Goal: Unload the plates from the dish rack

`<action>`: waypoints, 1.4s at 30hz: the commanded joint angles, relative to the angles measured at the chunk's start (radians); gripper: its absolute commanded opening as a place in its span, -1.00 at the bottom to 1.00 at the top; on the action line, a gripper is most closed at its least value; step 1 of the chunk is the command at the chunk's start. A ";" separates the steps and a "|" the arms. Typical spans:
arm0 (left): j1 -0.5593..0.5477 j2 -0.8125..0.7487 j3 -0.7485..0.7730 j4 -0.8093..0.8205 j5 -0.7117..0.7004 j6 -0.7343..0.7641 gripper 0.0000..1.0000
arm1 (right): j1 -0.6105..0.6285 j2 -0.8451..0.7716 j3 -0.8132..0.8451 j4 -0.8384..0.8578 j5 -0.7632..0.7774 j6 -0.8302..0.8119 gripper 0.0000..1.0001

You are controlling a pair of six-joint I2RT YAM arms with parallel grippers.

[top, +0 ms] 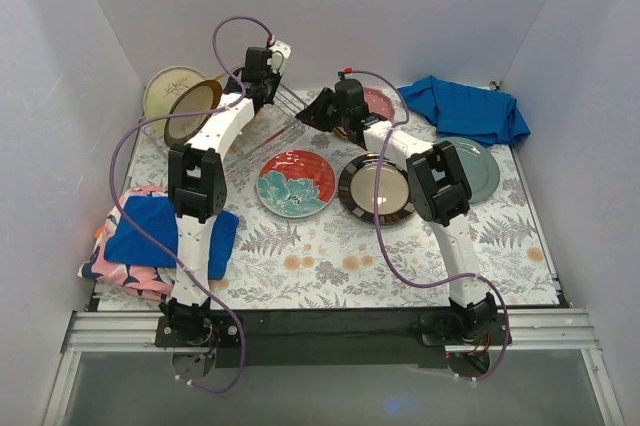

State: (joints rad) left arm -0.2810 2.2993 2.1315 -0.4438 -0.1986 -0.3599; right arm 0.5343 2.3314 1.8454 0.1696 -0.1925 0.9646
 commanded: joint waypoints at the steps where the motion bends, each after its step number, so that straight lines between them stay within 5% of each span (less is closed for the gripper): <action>1: 0.051 -0.158 -0.024 0.057 -0.090 0.030 -1.00 | -0.004 0.012 0.147 0.038 -0.007 -0.092 -0.55; 7: 0.066 -0.178 -0.045 0.068 -0.070 0.010 -1.00 | 0.027 0.071 0.244 0.036 0.010 -0.106 -0.33; 18: 0.071 -0.181 -0.044 0.073 -0.059 0.006 -1.00 | 0.023 -0.043 0.104 -0.042 0.163 -0.098 -0.36; 25: 0.071 -0.187 -0.044 0.073 -0.059 0.004 -1.00 | 0.023 -0.099 0.106 -0.088 0.188 -0.129 -0.08; 42: 0.092 -0.196 -0.047 0.070 -0.025 -0.021 -1.00 | 0.141 0.046 0.153 0.287 0.176 -0.175 0.22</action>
State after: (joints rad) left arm -0.2245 2.2421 2.0747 -0.4049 -0.1825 -0.3912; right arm 0.6498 2.3333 1.9621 0.3092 -0.0525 0.7982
